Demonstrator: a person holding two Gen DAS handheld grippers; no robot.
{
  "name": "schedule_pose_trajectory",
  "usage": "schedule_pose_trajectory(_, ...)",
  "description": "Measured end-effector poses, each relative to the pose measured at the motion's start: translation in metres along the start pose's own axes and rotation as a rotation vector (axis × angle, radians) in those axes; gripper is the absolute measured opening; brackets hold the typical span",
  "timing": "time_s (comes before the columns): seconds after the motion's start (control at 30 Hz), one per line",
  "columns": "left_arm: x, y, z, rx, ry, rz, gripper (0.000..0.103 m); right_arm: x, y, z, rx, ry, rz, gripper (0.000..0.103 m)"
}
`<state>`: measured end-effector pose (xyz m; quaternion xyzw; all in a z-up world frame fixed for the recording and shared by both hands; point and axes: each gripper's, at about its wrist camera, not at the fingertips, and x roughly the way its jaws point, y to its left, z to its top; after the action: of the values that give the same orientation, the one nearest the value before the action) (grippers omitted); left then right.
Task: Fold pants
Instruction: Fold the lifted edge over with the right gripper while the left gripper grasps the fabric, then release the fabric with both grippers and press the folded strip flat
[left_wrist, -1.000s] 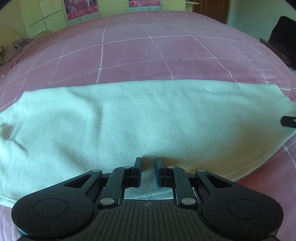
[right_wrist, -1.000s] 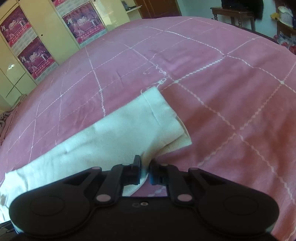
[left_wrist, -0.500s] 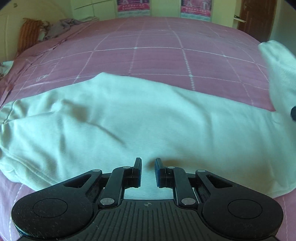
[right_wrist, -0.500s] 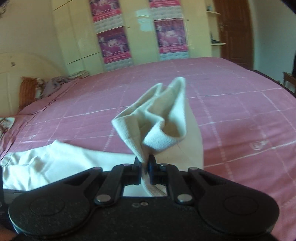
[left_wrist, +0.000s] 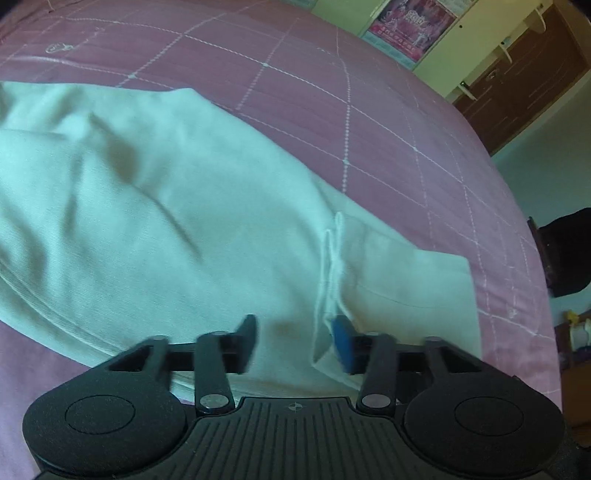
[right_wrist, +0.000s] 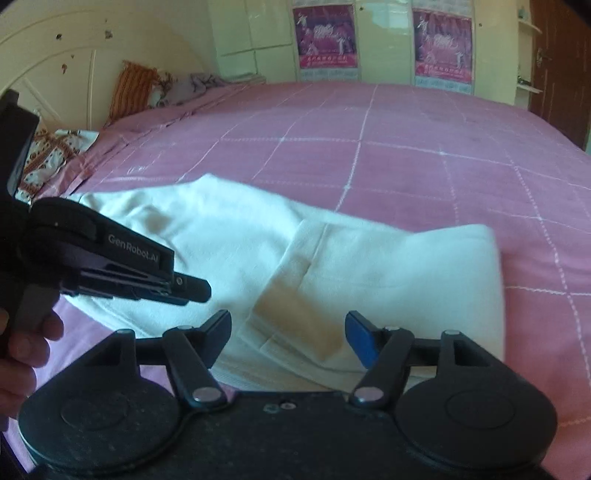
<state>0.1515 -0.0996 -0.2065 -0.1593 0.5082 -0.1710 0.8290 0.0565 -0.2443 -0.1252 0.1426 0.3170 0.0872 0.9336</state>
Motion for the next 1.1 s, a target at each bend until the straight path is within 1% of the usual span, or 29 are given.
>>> schedule_pose_trajectory(0.03, 0.001, -0.006, -0.002, 0.002, -0.016, -0.002, 0.073, -0.008, -0.009, 0.000, 0.026, -0.021, -0.005, 0.068)
schedule_pose_trajectory(0.07, 0.002, -0.011, -0.003, 0.012, -0.022, -0.014, 0.073, -0.012, -0.016, 0.000, 0.042, -0.028, -0.023, 0.069)
schedule_pose_trajectory(0.13, 0.010, -0.023, -0.007, 0.019, 0.007, -0.050, 0.073, -0.019, -0.033, -0.002, 0.062, -0.032, -0.058, 0.069)
schedule_pose_trajectory(0.2, 0.016, -0.031, -0.012, 0.009, 0.019, -0.065, 0.073, -0.024, -0.047, -0.007, 0.084, -0.037, -0.088, 0.068)
schedule_pose_trajectory(0.23, 0.021, -0.033, -0.015, -0.005, 0.033, -0.067, 0.069, -0.025, -0.053, -0.009, 0.094, -0.037, -0.107, 0.067)
schedule_pose_trajectory(0.27, 0.028, -0.034, -0.017, -0.025, 0.050, -0.064, 0.065, -0.026, -0.059, -0.012, 0.103, -0.041, -0.126, 0.065)
schedule_pose_trajectory(0.33, 0.037, -0.033, -0.023, -0.059, 0.060, -0.041, 0.046, -0.024, -0.068, -0.015, 0.131, -0.042, -0.144, 0.063)
schedule_pose_trajectory(0.37, 0.040, -0.032, -0.026, -0.073, 0.052, -0.040, 0.042, -0.025, -0.073, -0.018, 0.146, -0.045, -0.150, 0.063)
schedule_pose_trajectory(0.43, 0.042, -0.031, -0.029, -0.088, 0.042, -0.051, 0.027, -0.026, -0.081, -0.021, 0.177, -0.049, -0.154, 0.063)
schedule_pose_trajectory(0.47, 0.043, -0.031, -0.029, -0.087, 0.039, -0.060, 0.025, -0.027, -0.084, -0.023, 0.190, -0.050, -0.155, 0.063)
schedule_pose_trajectory(0.53, 0.038, -0.037, -0.029, -0.067, 0.008, -0.057, 0.021, -0.026, -0.088, -0.026, 0.222, -0.051, -0.162, 0.063)
schedule_pose_trajectory(0.6, 0.025, -0.047, -0.027, -0.032, -0.052, -0.062, 0.020, -0.025, -0.092, -0.027, 0.241, -0.052, -0.179, 0.061)
schedule_pose_trajectory(0.7, -0.005, -0.053, -0.013, 0.018, -0.138, -0.111, 0.020, -0.028, -0.097, -0.025, 0.259, -0.075, -0.215, 0.055)
schedule_pose_trajectory(0.8, -0.040, -0.041, 0.007, 0.032, -0.217, -0.125, 0.020, -0.029, -0.098, -0.017, 0.254, -0.089, -0.232, 0.050)
schedule_pose_trajectory(0.87, -0.056, -0.024, 0.014, 0.040, -0.251, -0.098, 0.020, -0.028, -0.097, -0.011, 0.236, -0.095, -0.231, 0.047)
schedule_pose_trajectory(0.97, -0.060, 0.006, 0.009, 0.068, -0.232, -0.019, 0.020, -0.020, -0.085, -0.006, 0.203, -0.086, -0.209, 0.045)
schedule_pose_trajectory(1.03, -0.051, 0.028, -0.003, 0.064, -0.195, 0.053, 0.021, -0.013, -0.074, -0.005, 0.169, -0.076, -0.196, 0.044)
schedule_pose_trajectory(1.07, -0.040, 0.040, -0.008, 0.065, -0.161, 0.090, 0.021, -0.008, -0.066, -0.006, 0.144, -0.062, -0.189, 0.044)
schedule_pose_trajectory(1.1, -0.025, 0.049, -0.014, 0.071, -0.107, 0.118, 0.026, -0.002, -0.060, -0.007, 0.123, -0.048, -0.188, 0.042)
